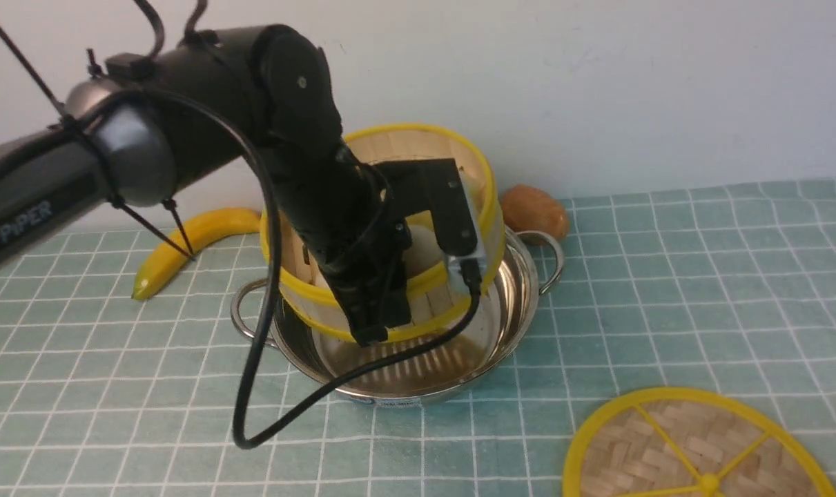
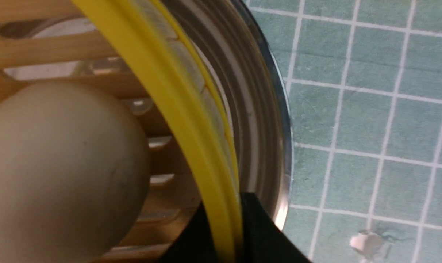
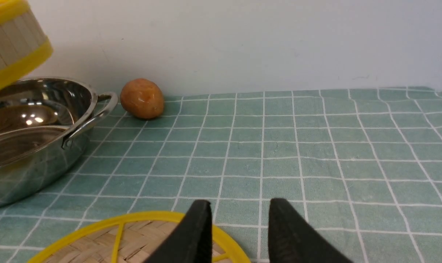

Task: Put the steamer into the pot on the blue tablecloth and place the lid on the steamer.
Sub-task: 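Place the bamboo steamer basket with dumplings into the steel pot with the left gripper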

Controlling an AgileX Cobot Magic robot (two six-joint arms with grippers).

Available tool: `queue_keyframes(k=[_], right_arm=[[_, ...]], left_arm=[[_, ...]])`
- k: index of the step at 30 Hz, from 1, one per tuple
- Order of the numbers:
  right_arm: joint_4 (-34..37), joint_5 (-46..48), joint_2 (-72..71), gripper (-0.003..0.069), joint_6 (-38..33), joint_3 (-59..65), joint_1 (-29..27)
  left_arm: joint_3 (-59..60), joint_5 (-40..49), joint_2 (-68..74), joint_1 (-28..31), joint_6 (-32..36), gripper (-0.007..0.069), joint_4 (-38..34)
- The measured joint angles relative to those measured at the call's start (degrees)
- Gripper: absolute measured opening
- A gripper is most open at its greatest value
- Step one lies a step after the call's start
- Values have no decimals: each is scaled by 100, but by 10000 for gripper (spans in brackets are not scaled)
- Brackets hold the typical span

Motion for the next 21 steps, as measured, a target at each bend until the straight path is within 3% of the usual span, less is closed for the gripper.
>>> queue_keyframes(k=[21], right_arm=[[-16,0,0,240,0,0,0]], left_arm=[[0,-387,878,-8,51,25,-11]])
